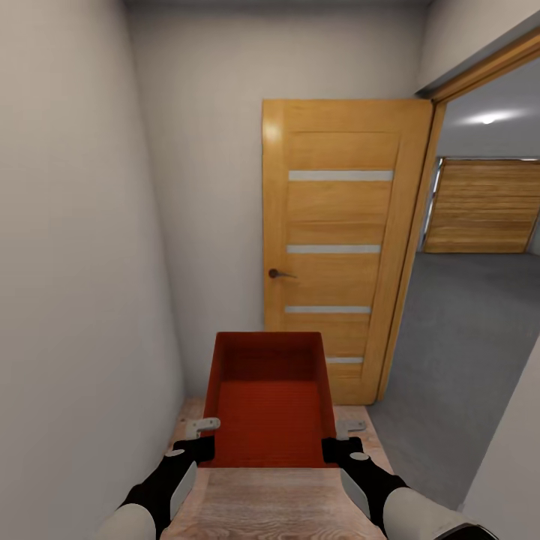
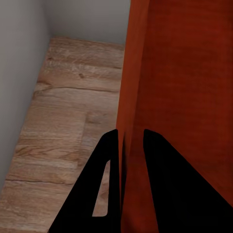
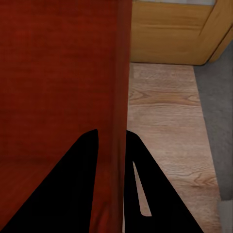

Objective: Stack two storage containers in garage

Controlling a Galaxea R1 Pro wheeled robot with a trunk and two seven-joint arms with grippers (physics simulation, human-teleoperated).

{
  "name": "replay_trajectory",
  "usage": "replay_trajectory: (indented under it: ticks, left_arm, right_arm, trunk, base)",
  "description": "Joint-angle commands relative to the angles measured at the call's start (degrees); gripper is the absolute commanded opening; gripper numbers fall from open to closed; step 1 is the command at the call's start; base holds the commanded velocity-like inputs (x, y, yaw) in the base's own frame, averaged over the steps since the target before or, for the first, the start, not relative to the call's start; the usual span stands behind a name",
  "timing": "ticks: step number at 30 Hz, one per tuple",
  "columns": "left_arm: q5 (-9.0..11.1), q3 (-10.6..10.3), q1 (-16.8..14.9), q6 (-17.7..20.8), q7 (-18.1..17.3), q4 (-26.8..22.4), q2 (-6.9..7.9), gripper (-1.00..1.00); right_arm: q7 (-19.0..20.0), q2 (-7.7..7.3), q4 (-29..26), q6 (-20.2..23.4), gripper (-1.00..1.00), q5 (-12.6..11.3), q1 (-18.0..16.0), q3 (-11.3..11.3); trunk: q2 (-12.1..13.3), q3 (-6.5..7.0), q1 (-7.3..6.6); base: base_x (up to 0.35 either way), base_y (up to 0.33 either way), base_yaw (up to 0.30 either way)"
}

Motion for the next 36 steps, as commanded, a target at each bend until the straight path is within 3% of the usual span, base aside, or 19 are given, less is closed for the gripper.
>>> replay_trajectory:
  ticks: [1, 19, 24, 36]
  left_arm:
    - [-1.1, 2.2, 0.0, 0.4, 1.1, -0.6, 1.57, -1.00]
    - [-1.1, 2.2, 0.0, 0.4, 1.1, -0.6, 1.57, -1.00]
    - [-1.1, 2.2, 0.0, 0.4, 1.1, -0.7, 1.56, -1.00]
    - [-1.1, 2.2, 0.0, 0.4, 1.1, -0.9, 1.27, -1.00]
  right_arm:
    - [-0.3, -0.05, 0.2, -0.3, -1.00, -0.8, 0.0, -1.0]
    - [-0.3, -0.05, 0.1, -0.4, -1.00, -0.8, 0.0, -1.0]
    - [-0.3, -0.01, 0.1, -0.2, -1.00, -0.8, 0.0, -1.0]
    - [-0.3, 0.04, 0.1, 0.0, -1.00, -0.8, 0.0, -1.0]
  trunk:
    - [0.0, -0.02, 0.05]
    - [0.0, -0.02, 0.05]
    - [0.0, -0.02, 0.05]
    - [0.0, -0.02, 0.05]
  base:
    - [0.323, 0.000, 0.000]
    - [0.323, 0.000, 0.000]
    - [0.048, 0.000, -0.026]
    - [0.001, 0.000, -0.223]
